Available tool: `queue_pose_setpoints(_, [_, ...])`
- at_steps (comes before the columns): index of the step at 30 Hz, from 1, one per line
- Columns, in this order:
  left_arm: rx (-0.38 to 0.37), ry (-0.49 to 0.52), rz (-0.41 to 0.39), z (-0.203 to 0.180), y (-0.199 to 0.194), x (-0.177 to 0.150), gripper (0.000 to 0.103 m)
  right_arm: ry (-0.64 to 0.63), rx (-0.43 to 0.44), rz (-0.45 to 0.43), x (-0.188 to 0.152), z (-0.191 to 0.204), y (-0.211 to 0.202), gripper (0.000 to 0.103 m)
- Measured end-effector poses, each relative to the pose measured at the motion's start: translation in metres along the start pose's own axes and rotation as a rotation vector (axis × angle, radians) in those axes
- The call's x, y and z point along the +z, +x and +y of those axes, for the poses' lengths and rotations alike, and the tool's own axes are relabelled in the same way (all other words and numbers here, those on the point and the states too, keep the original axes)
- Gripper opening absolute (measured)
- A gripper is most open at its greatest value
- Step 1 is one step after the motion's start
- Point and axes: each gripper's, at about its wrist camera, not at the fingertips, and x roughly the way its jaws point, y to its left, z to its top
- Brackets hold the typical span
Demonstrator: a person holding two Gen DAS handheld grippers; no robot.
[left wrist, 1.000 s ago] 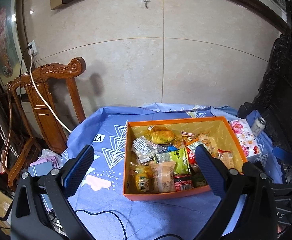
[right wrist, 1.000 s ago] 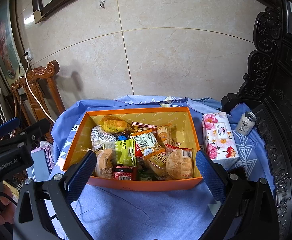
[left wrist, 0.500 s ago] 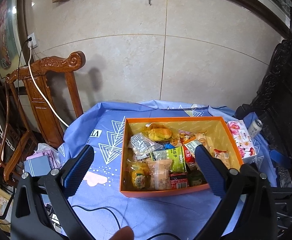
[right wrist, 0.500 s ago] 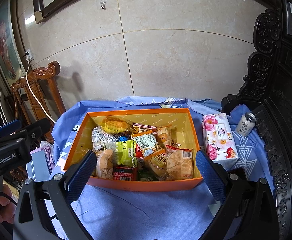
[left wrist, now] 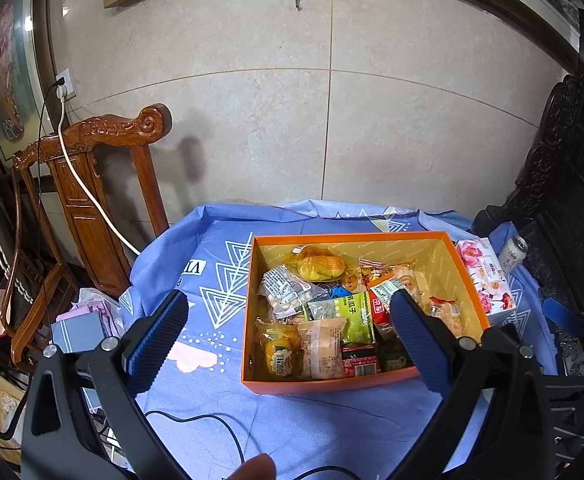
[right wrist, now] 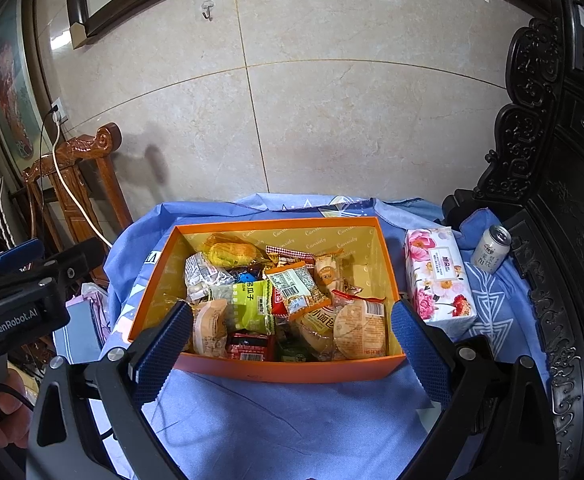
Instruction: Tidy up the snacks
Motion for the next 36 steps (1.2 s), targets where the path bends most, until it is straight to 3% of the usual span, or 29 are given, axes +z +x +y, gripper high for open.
queue_pose_setpoints(31, [-0.003,0.028,-0.019,-0.0032,-0.0020,-0.0004,0.099,-0.014,-0.015,-0.023,-0.0043,-0.0002,-0.0022,0.100])
queue_pose_setpoints(36, [0.016,0.047,0.007,-0.0062,0.0019,-0.0013,0.099,-0.013,-0.021,-0.022,-0.0062,-0.0017,-0.0022,0.100])
